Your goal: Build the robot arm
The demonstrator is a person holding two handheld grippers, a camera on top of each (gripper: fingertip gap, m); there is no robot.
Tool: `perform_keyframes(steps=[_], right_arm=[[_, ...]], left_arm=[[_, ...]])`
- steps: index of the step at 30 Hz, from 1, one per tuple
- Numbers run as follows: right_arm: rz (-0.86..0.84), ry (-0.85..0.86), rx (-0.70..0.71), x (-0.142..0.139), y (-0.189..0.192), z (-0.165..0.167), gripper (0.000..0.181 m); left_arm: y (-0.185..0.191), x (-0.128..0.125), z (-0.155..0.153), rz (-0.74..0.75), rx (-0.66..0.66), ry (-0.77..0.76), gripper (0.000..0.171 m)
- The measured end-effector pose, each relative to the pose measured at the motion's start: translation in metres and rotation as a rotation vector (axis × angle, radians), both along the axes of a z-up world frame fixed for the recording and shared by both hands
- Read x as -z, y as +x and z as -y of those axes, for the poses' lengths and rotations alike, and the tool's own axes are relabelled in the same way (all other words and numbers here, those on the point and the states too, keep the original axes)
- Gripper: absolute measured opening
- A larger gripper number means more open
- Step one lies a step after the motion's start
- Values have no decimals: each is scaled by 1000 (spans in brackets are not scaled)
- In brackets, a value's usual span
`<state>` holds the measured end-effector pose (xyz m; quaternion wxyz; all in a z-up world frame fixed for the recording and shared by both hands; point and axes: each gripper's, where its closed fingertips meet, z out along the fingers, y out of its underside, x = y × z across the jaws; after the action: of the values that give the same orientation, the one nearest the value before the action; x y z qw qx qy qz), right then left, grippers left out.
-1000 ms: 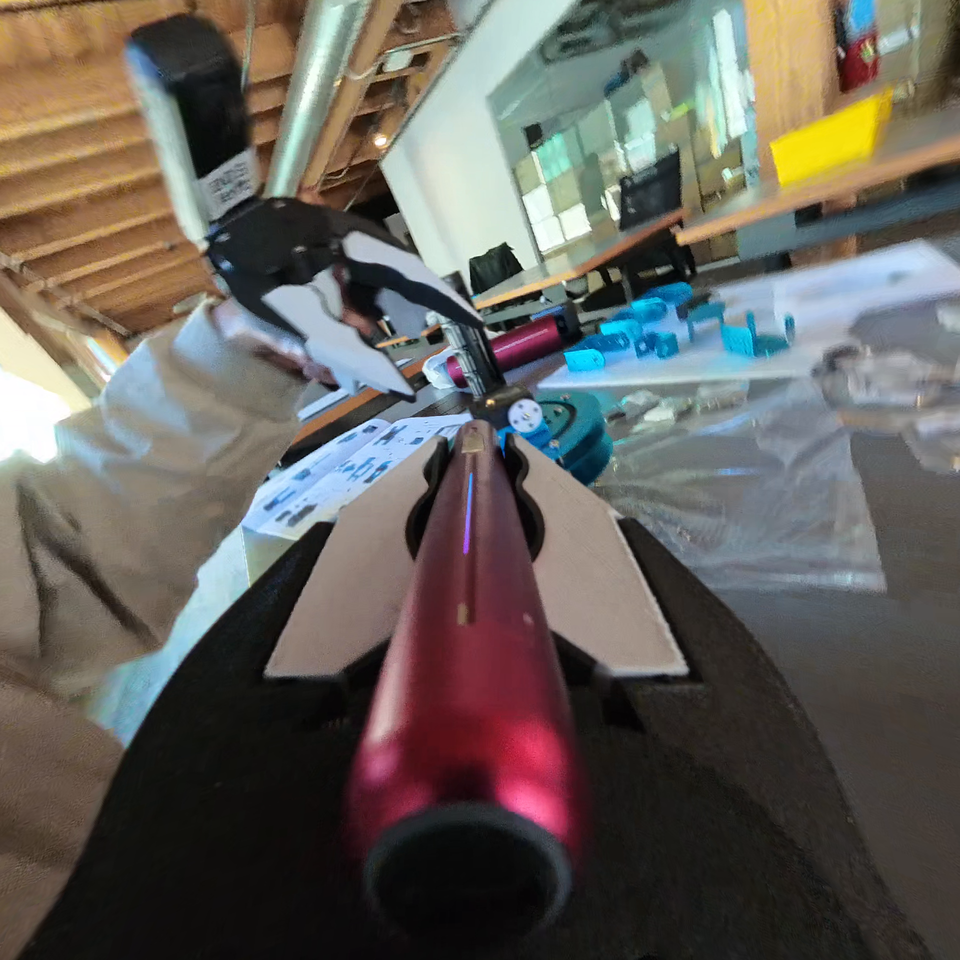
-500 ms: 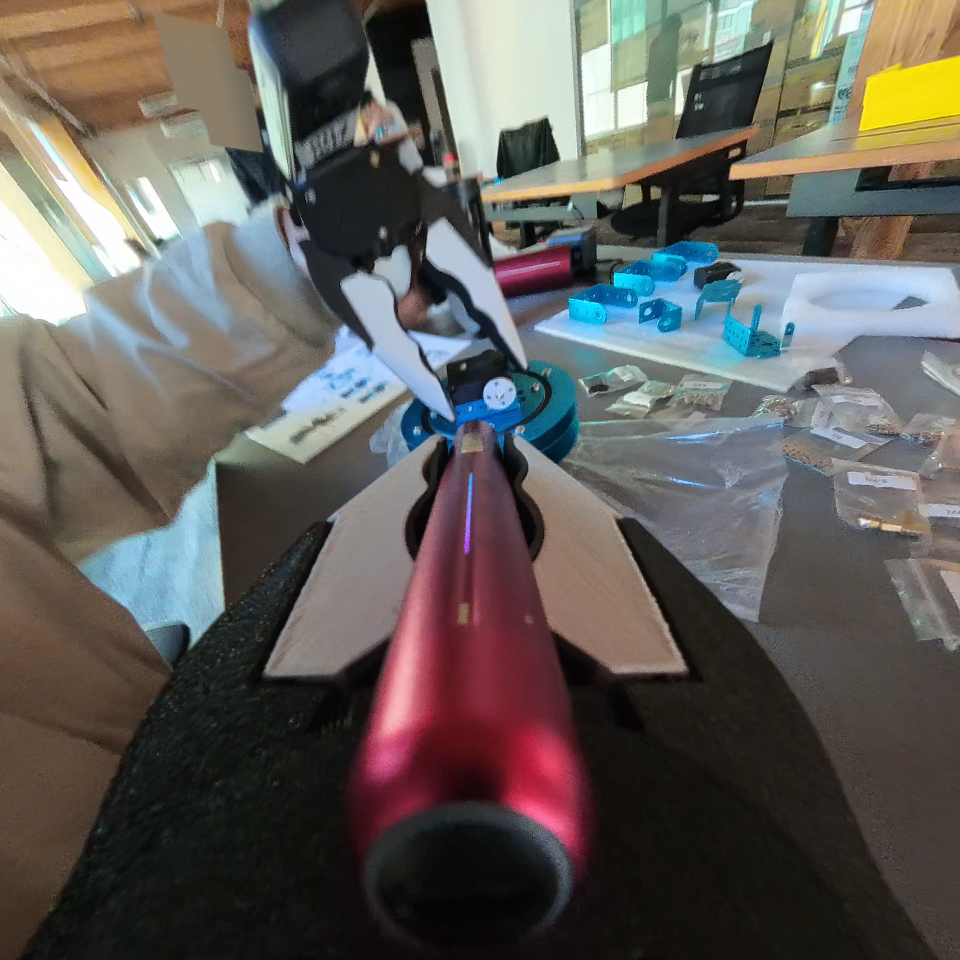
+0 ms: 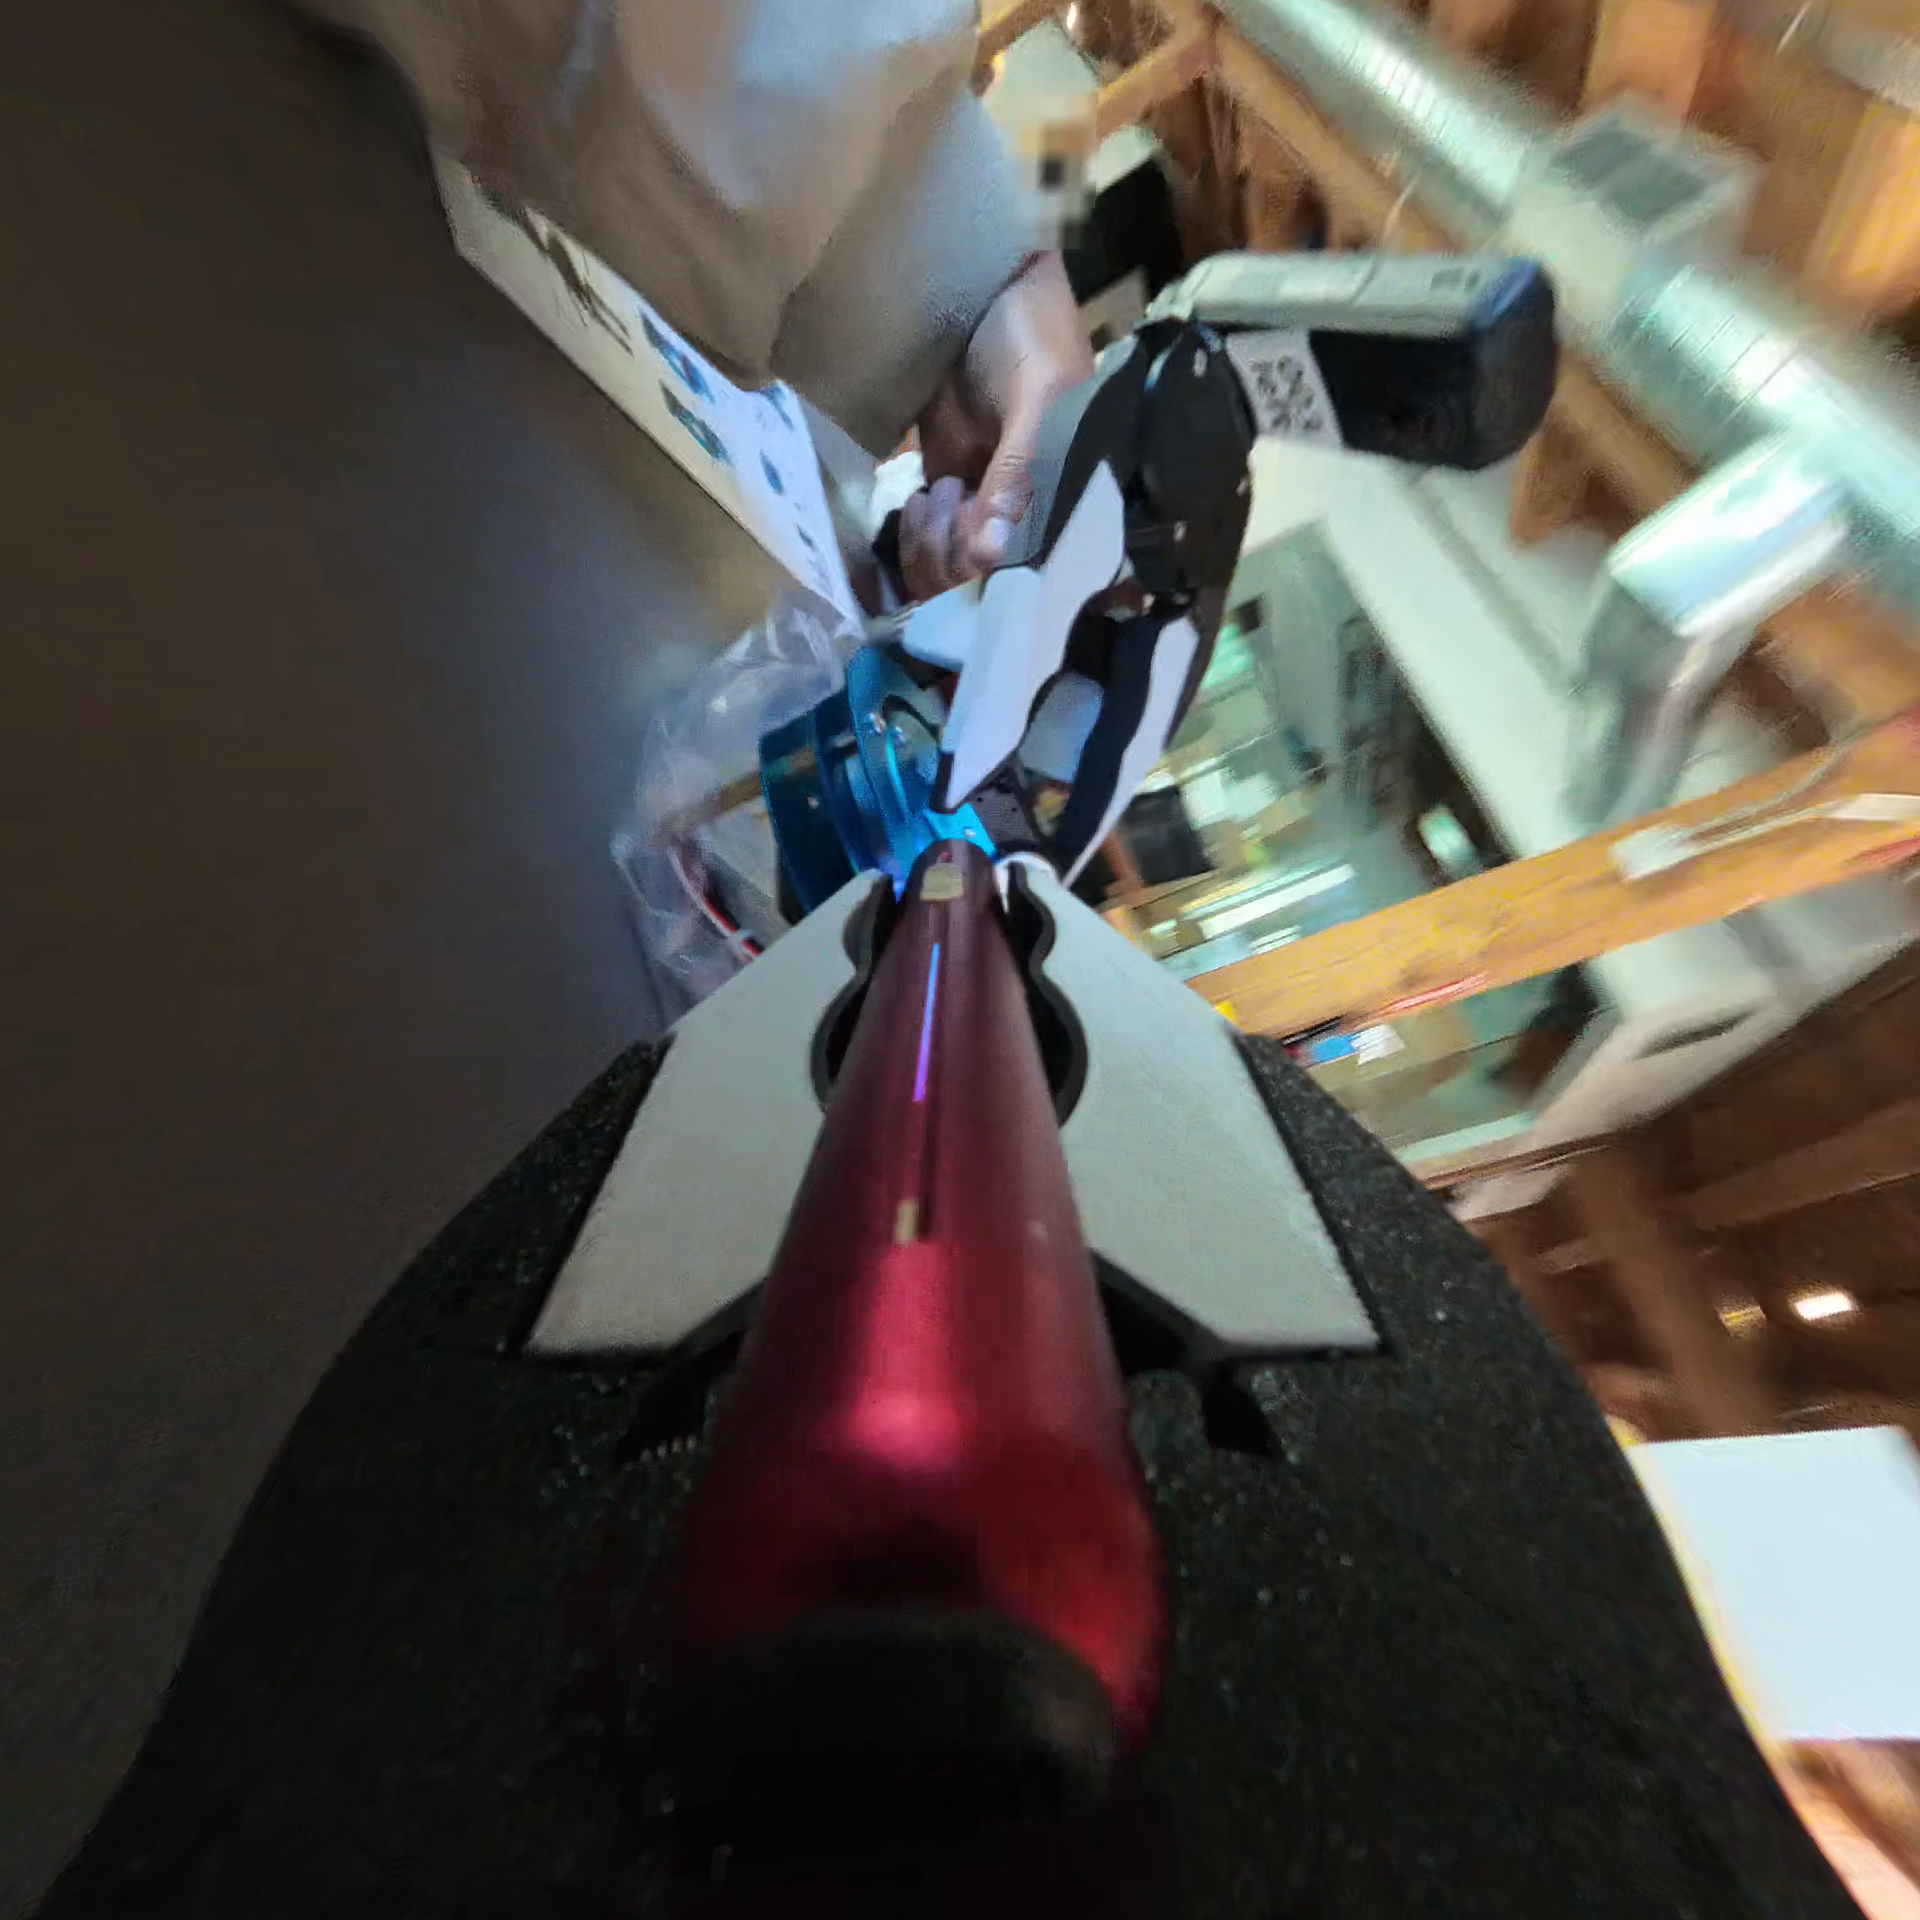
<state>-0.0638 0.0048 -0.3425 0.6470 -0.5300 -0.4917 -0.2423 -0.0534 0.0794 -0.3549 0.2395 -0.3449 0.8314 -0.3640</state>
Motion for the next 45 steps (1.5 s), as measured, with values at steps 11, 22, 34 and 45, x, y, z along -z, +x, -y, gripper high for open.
perform_keyframes(steps=[11,22,34,45], right_arm=[[-150,38,-20,-1,12,-7,19],[-160,27,-28,0,11,-7,21],[-157,26,-40,1,12,-9,21],[-142,36,-51,1,13,-9,18]], left_arm=[[1,-1,1,56,4,-19,51],[1,-1,2,68,0,-30,51],[1,-1,1,71,1,-33,51],[1,0,3,70,-26,-16,51]])
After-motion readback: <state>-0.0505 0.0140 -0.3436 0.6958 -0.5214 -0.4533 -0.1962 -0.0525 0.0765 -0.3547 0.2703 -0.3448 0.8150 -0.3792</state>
